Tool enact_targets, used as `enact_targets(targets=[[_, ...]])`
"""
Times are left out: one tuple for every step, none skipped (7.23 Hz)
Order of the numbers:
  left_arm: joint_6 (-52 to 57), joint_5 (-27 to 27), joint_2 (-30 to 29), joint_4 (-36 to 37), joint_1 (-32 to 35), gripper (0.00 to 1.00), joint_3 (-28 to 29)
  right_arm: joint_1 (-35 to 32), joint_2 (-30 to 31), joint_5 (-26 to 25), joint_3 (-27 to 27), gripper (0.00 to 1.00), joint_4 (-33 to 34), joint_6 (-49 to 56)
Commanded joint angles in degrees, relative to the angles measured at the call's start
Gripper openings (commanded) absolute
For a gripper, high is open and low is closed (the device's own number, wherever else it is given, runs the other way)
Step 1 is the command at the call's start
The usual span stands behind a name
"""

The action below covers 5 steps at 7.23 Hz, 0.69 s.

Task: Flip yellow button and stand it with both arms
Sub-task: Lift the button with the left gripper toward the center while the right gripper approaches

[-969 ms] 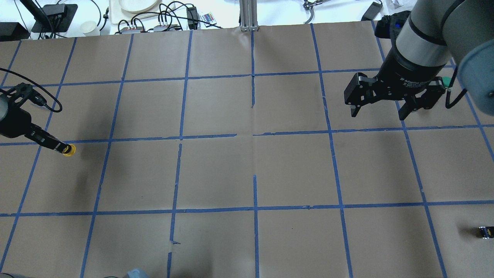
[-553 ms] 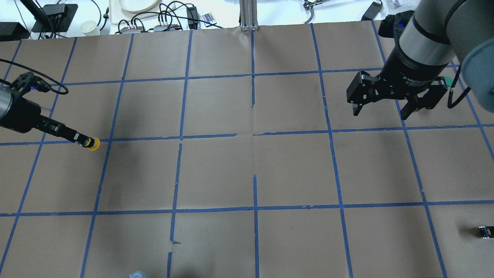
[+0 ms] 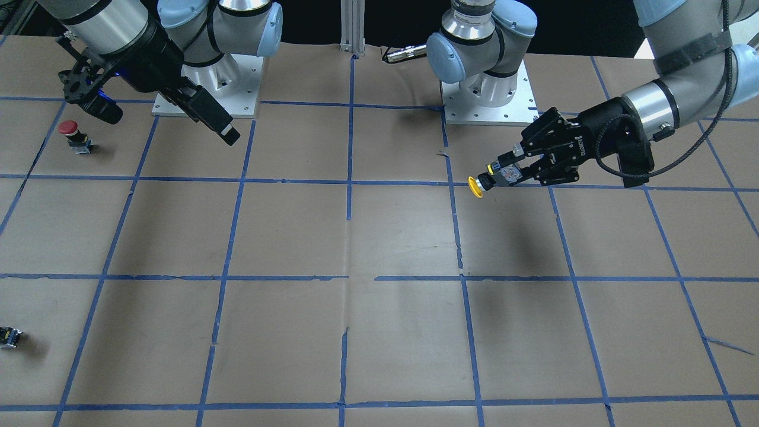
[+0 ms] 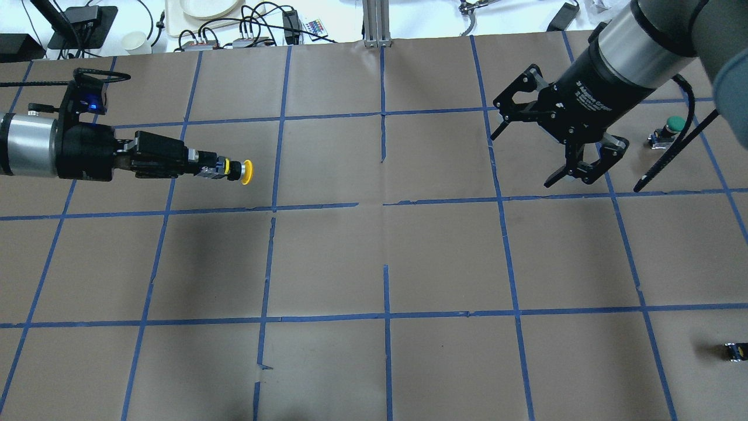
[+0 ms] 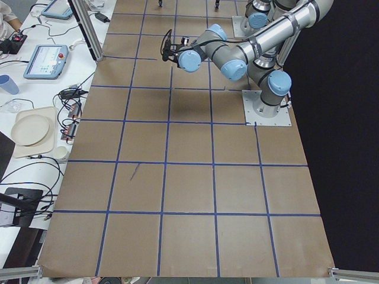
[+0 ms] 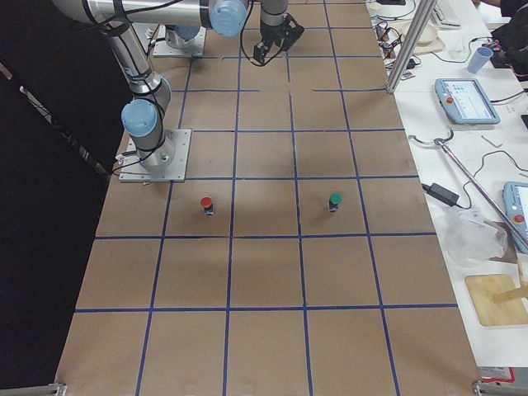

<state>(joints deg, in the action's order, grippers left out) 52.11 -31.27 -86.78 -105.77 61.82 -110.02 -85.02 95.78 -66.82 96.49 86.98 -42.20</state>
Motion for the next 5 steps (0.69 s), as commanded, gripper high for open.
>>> enact_targets(targets=[[-2.34,17.65,2.05,-5.31,4.43,0.09,-4.47,0.38,-0.15,11.75,0.11,1.00,-0.06,-10.18],[-4.01,23.48,3.62,-5.32,6.02,0.08,-8.07,2.82,-0.15,17.02,0.19,1.00,-0.84,-11.05],[-6.81,28.23,4.25,-5.41,6.64,0.08,-11.15,6.67,-0.15,24.64,0.28,1.00,-3.63,-11.93],[-11.98,30.19,4.25,-5.41,6.82,0.07,-13.36,8.45,-0.85,27.85,0.19,1.00,-8.10,-11.85],[-14.03,30.21,4.51,-5.41,8.74,0.07,-13.55,8.56,-0.94,31.45,0.80,1.00,-12.14,-11.68]])
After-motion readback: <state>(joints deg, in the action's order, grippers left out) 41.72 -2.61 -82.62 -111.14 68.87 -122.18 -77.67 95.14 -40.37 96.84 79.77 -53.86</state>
